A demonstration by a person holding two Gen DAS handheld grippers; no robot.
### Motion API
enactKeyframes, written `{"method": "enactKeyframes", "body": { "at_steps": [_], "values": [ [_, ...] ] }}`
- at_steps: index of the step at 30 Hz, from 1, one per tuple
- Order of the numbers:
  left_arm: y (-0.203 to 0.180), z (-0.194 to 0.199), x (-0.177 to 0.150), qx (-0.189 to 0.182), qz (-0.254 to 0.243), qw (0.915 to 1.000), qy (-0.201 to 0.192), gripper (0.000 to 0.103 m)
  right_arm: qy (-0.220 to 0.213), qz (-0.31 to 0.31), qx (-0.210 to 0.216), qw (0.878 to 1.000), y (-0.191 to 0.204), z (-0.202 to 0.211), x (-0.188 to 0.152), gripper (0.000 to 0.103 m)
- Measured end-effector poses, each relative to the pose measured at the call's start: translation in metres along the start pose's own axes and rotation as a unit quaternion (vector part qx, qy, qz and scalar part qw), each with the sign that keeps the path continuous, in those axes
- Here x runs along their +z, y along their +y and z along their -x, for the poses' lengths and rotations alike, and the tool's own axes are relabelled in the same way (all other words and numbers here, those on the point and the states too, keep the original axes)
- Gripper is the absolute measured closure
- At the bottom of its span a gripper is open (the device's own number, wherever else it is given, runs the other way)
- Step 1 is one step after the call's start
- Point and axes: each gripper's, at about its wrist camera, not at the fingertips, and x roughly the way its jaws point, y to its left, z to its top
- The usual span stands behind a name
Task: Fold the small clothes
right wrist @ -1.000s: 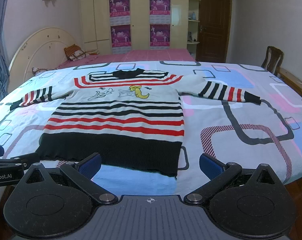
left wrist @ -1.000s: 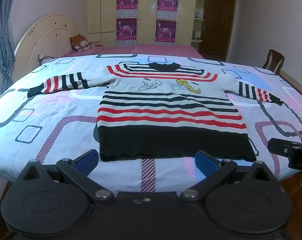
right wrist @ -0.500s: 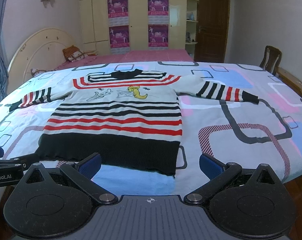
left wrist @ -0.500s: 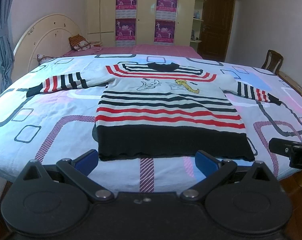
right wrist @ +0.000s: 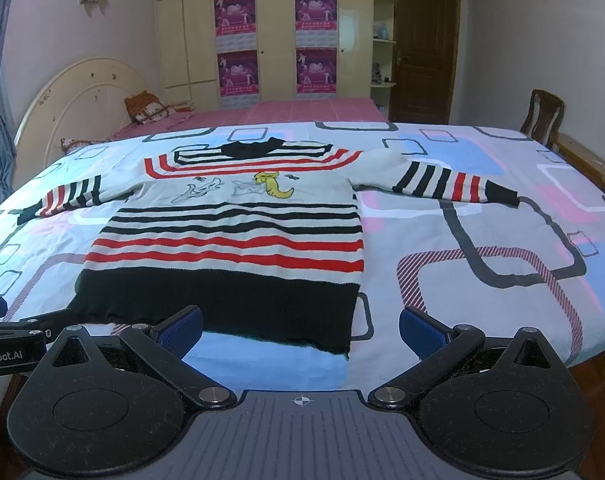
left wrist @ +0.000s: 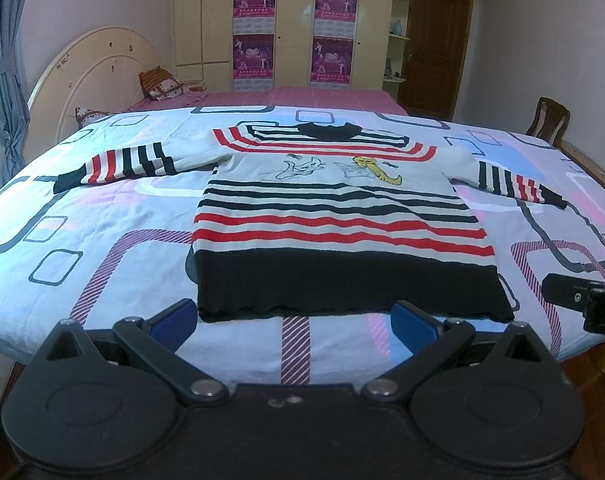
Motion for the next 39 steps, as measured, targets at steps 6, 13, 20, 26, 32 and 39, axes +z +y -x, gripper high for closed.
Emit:
{"method": "enactKeyframes", "body": {
  "at_steps": [6,13,20,26,32,39],
  "values": [
    [0.0,0.0,0.0,-0.002,-0.004,1.0,0.0,0.0,0.002,0.0,0.001,1.0,0.0,-0.004,0.001,0.0],
    [-0.003,-0.003,0.002,-0.005,-0.007,1.0,0.004,0.0,0.004,-0.002,0.0,1.0,0.0,-0.006,0.002,0.0],
    [-0.002,-0.011,0.018,-0.036,-0.009,0.9993,-0.007,0.0,0.005,-0.017,-0.008,1.0,-0.011,-0.017,0.008,0.0],
    [-0.005,-0.033,0.043,-0.038,-0.018,0.999,-0.013,0.0,-0.004,-0.033,-0.027,0.999,-0.025,-0.033,0.027,0.0],
    [-0.001,-0.063,0.058,-0.035,-0.032,0.9989,0.007,0.0,-0.014,-0.05,-0.034,0.998,-0.031,-0.052,0.048,0.0],
    [0.005,-0.098,0.086,-0.024,-0.063,0.9977,0.007,0.0,-0.035,-0.078,-0.031,0.996,-0.039,-0.08,0.075,0.0]
  ]
}}
